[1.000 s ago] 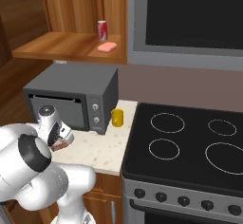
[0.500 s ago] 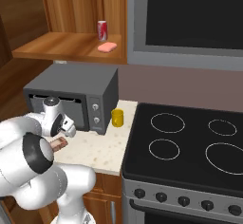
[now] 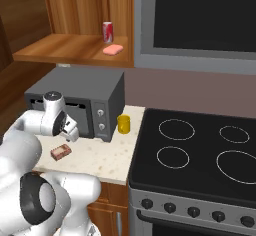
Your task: Pick the bar soap and bar soap from the cabinet and place them on the counter.
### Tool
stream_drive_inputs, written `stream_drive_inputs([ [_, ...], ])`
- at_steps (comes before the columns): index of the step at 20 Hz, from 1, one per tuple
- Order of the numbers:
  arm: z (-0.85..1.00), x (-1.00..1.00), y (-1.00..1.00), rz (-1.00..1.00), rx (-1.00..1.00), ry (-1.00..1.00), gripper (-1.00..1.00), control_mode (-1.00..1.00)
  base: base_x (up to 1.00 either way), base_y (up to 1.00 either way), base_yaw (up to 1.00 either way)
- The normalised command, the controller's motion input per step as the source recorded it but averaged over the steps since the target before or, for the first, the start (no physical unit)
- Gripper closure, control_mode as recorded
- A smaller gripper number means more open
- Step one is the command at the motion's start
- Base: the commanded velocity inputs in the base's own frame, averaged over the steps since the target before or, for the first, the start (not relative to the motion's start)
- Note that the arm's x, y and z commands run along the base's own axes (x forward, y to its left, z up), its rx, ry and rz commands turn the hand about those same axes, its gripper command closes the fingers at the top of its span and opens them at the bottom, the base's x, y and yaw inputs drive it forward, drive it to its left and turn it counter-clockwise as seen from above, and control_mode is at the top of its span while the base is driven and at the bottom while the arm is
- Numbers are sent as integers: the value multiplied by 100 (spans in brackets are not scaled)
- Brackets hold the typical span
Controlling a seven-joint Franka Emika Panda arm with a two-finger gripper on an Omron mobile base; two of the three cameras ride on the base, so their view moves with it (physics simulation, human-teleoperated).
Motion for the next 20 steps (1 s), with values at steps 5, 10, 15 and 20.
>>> stream_drive_inputs([
  [5,70,-39,-20,-2,0,6,-100,-100,0,0,0],
  [10,81,-35,-19,0,0,2,-100,-100,0,0,0],
  [15,79,-38,-12,0,0,0,-100,-100,0,0,0],
  [20,76,-37,-10,0,-1,0,-100,-100,0,0,0],
])
